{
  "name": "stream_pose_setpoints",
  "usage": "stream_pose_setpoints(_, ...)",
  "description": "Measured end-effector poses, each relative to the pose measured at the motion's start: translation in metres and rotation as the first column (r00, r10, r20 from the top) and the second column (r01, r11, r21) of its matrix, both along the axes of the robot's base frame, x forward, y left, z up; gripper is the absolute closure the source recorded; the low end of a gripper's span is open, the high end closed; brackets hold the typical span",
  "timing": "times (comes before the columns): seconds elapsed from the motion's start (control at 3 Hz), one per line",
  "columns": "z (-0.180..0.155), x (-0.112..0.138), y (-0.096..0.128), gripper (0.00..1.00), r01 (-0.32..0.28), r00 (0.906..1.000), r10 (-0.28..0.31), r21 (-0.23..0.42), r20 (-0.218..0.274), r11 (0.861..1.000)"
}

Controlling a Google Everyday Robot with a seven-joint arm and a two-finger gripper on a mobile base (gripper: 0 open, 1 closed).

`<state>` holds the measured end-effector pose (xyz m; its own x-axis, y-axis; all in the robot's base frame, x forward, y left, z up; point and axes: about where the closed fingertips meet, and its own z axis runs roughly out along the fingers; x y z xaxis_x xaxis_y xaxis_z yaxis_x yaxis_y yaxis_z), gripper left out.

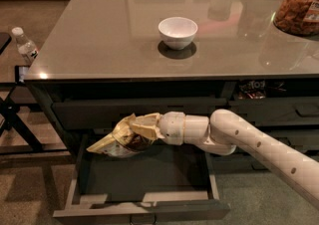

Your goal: Place brown chip bag into middle drawer

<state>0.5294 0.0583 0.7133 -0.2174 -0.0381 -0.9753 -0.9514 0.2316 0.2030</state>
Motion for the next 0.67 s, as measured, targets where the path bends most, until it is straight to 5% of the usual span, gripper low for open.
stream_pose_setpoints(0.67,-0.025,-0.004,-0.001,1.00,0.018,0.9988,-0.016,0.033,-0.045,0.999)
